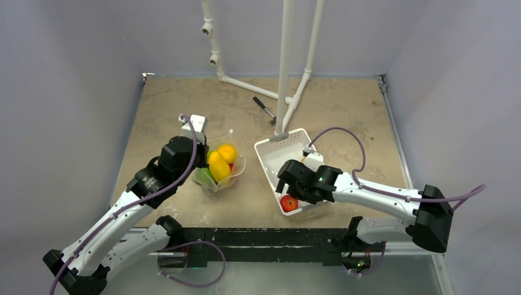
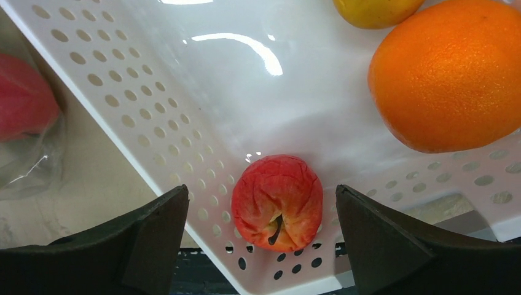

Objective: Place the food in the zip-top bag and seal the zipper
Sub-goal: Pick up the fake fruit from the bin.

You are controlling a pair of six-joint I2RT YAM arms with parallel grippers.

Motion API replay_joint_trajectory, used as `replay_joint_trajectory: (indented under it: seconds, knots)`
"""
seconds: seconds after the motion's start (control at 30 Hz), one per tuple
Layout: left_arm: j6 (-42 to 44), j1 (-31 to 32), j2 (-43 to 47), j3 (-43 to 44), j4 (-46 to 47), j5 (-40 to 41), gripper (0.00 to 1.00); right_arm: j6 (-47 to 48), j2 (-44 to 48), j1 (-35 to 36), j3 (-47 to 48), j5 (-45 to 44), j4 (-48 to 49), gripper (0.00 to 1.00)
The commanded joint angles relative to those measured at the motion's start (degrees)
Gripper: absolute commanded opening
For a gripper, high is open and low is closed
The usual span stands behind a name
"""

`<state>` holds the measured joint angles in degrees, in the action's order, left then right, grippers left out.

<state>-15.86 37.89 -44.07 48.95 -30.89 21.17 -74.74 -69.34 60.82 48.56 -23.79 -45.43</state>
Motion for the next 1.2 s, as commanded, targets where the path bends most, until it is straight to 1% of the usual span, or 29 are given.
replay_joint_trajectory:
  seconds: [0.0,0.37,0.5,0.6,0.7,1.0,1.1,1.17]
  knots:
    - [-0.40,-0.29,0.79,0.17,2.74,-0.91,0.00,-2.55,-0.99,0.27,-0.39,0.15,-0.46,0.91]
    - [-0.31,-0.31,1.01,0.18,2.61,-1.04,0.00,-0.86,-4.04,0.34,-1.00,1.34,-0.19,0.91]
    - [-0.32,-0.29,0.96,0.18,2.61,-1.04,0.00,1.19,-4.18,0.35,-0.93,2.11,0.64,0.93]
    - [-0.34,-0.34,1.09,0.20,2.59,-1.04,0.00,3.40,-4.37,0.31,-0.62,2.89,1.78,0.92]
    - [-0.32,-0.33,1.10,0.19,2.61,-1.04,0.00,5.09,-4.77,0.35,-0.09,3.44,2.95,0.87]
    - [-0.24,-0.29,1.17,0.19,2.60,-0.95,0.00,5.94,-6.36,0.35,-0.65,3.95,3.86,0.70]
    - [-0.25,-0.35,1.18,0.23,2.62,-0.95,0.00,6.56,-6.67,0.34,-1.07,4.64,4.82,0.63]
    - [-0.23,-0.34,1.11,0.18,2.59,-0.95,0.00,6.87,-6.71,0.35,-1.05,4.88,5.08,0.56]
